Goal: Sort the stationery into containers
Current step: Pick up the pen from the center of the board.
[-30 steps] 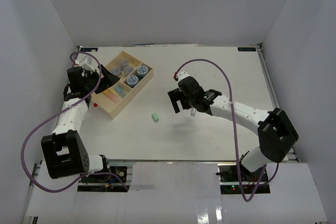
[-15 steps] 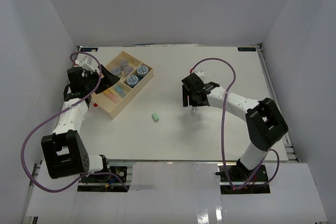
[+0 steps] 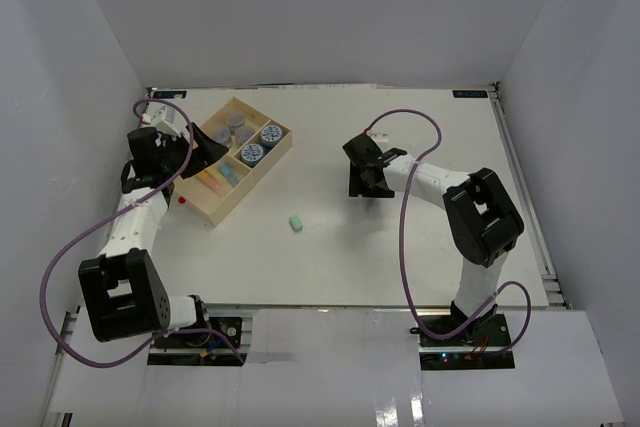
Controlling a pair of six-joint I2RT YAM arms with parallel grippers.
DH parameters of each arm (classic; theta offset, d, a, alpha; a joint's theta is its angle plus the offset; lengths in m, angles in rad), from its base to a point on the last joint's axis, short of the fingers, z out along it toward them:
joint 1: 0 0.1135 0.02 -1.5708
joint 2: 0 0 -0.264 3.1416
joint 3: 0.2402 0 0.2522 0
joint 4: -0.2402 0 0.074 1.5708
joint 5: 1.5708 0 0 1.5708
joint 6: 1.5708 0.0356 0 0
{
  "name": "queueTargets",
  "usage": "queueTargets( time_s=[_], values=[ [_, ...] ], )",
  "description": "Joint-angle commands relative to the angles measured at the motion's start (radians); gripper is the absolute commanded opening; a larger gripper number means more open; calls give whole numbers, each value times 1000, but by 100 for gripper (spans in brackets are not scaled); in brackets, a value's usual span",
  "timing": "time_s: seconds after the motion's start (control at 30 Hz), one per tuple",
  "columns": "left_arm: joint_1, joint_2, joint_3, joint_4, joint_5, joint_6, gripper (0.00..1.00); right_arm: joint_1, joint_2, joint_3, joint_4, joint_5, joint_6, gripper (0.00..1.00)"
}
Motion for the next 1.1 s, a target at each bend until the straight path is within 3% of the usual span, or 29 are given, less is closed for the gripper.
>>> queueTargets(
  time_s=[0.0,0.8,1.07],
  values=[
    [4,-51,0,16,22,1,88,-18,22,46,4,6,29,70],
    [4,-42,-3,20,24,-2,88,-40,93,23,35,-23,50,49],
    [4,-42,-4,21,30,-4,88,-38,38,-1,56,29,32,26]
  ],
)
